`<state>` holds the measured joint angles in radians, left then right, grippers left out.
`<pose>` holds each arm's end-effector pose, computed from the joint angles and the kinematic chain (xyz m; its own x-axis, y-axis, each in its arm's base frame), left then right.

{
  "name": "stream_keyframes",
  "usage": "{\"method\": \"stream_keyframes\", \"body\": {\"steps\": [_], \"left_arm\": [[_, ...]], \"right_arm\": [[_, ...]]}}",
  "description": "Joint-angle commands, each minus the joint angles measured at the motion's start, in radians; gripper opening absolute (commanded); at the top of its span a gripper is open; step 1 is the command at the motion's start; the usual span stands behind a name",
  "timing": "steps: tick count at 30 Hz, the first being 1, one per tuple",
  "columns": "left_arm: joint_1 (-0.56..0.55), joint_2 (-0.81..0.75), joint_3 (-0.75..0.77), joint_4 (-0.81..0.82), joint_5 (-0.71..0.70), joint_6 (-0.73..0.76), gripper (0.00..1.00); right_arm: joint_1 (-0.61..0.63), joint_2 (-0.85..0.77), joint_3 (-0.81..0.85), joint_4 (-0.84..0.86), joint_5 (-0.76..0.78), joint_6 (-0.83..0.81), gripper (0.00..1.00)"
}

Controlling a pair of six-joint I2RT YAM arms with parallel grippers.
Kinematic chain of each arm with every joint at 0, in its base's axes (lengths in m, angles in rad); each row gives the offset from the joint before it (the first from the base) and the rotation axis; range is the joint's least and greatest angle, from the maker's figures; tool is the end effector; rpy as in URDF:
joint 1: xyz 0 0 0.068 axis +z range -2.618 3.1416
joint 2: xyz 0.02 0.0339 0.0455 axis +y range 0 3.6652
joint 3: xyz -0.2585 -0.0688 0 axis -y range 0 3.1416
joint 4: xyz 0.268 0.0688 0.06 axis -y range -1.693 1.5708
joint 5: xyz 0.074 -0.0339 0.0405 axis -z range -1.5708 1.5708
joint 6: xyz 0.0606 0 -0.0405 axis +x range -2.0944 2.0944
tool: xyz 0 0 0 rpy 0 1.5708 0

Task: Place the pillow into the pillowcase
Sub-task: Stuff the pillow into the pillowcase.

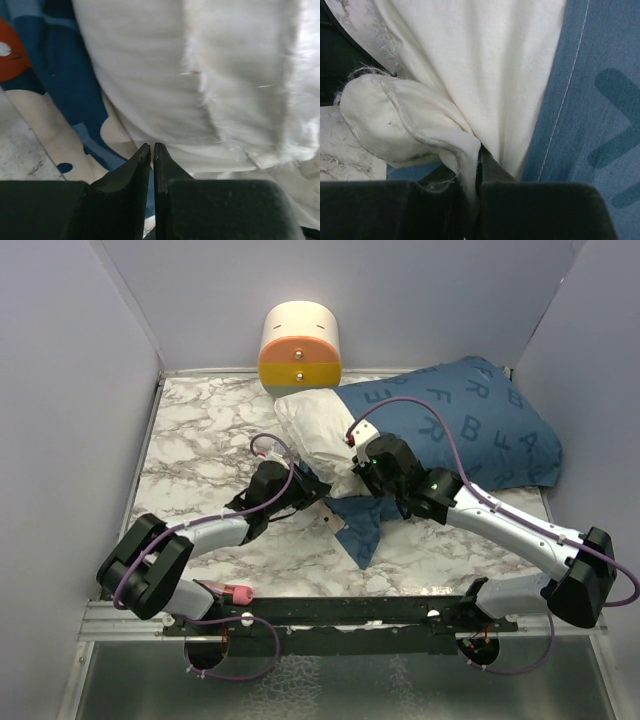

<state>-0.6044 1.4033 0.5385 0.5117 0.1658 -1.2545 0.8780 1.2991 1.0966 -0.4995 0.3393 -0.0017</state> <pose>0.2592 -0.1912 0.1571 -0.7423 -0.6265 -0.2376 -0.0565 0.4118 -0.9095 0.2233 0.2375 0.2827 -0.4115 -0.4982 -0.7632 -0.5640 0.7970 -0.2162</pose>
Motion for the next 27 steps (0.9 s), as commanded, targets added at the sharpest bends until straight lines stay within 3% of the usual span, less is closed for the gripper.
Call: {"method": "stream_keyframes", "body": {"steps": [1, 8, 16, 21, 27], "left_arm": [[-0.008, -0.015, 0.013, -0.068, -0.091, 0.010, 0.11], [-0.008, -0.089, 0.002, -0.143, -0.126, 0.027, 0.12], [-0.010, 0.092, 0.078, -0.099, 0.007, 0.026, 0.15], [-0.013, 0.110, 0.098, -0.146, -0.024, 0.050, 0.27], [-0.014, 0.217, 0.129, -0.022, 0.008, 0.030, 0.40]], "right_arm": [[0.007, -0.043, 0.061, 0.103, 0.065, 0.068, 0.01], [0.007, -0.049, 0.064, 0.112, 0.060, 0.075, 0.01], [0.007, -0.052, 0.066, 0.111, 0.048, 0.074, 0.01], [0.007, -0.056, 0.067, 0.110, 0.048, 0.071, 0.01], [0.007, -0.048, 0.065, 0.117, 0.033, 0.075, 0.01]]}}
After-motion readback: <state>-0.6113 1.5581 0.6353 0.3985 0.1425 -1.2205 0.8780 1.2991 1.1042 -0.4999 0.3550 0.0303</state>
